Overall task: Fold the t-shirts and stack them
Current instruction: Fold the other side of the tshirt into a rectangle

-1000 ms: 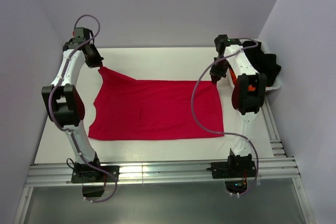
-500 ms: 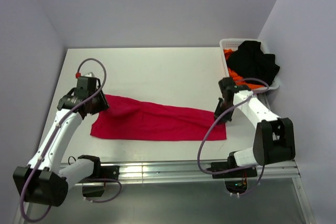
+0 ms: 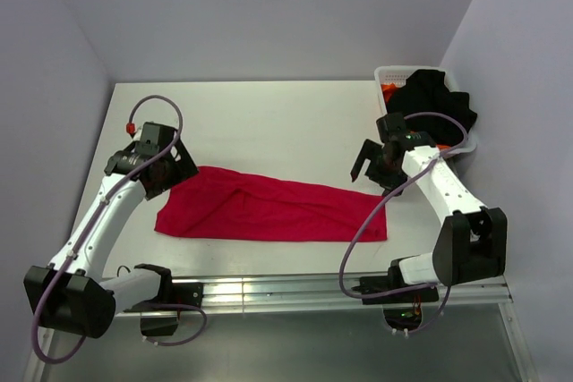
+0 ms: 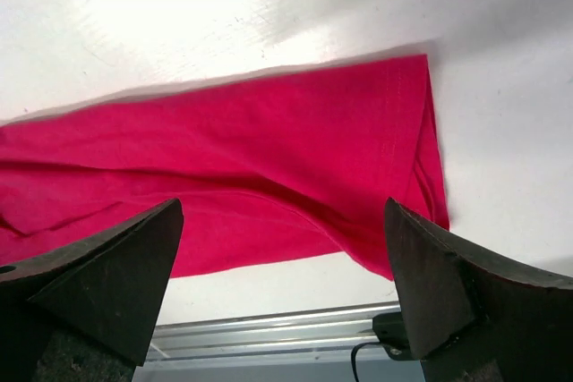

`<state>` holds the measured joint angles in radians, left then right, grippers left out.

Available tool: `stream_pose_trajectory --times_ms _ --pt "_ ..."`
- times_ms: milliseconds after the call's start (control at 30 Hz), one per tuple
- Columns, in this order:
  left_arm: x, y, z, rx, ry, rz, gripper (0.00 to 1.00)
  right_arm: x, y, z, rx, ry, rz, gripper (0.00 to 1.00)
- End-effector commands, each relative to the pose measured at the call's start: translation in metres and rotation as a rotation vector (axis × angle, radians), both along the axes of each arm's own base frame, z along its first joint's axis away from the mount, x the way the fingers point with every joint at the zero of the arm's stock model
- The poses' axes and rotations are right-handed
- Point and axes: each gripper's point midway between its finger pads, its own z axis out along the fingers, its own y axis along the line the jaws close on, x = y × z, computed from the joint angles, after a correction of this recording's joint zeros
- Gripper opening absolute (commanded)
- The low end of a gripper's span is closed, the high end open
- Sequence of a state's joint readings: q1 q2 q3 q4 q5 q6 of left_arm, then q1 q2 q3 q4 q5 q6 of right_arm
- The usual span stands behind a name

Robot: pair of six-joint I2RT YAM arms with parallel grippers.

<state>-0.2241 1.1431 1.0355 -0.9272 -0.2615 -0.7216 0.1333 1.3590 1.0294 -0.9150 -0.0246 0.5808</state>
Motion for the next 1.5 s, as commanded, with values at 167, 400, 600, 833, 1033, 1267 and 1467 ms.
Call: stream_pose_trajectory --times_ms 167,400,600,833,1033,1267,1467 --pt "0.022 -0.023 -0.013 -0.095 0.029 -0.006 0.89 -0.003 0.007 -0.004 0.035 0.025 0.027 1.00" --pt "0.039 -0.032 -0.018 -0.115 0.049 -0.020 0.81 -0.044 0.004 -0.023 0.037 0.079 0.011 1.00" --pt "0.048 -0.033 -0.017 -0.106 0.042 -0.032 0.80 -0.083 0.012 -0.038 0.111 0.127 -0.041 1.00" --pt "0.049 -0.034 -0.028 -0.095 0.061 -0.050 0.79 -0.095 0.007 -0.042 0.089 0.150 -0.058 1.00" --pt "0.052 -0.033 -0.033 -0.079 0.074 -0.063 0.78 -0.080 0.004 -0.050 0.059 0.163 -0.051 0.84" --pt "0.053 -0.028 -0.031 -0.046 0.077 -0.069 0.78 -0.068 0.001 -0.060 0.027 0.191 -0.030 0.35" --pt "0.051 -0.025 -0.030 -0.036 0.070 -0.070 0.78 -0.057 -0.001 -0.062 0.007 0.205 -0.022 0.00"
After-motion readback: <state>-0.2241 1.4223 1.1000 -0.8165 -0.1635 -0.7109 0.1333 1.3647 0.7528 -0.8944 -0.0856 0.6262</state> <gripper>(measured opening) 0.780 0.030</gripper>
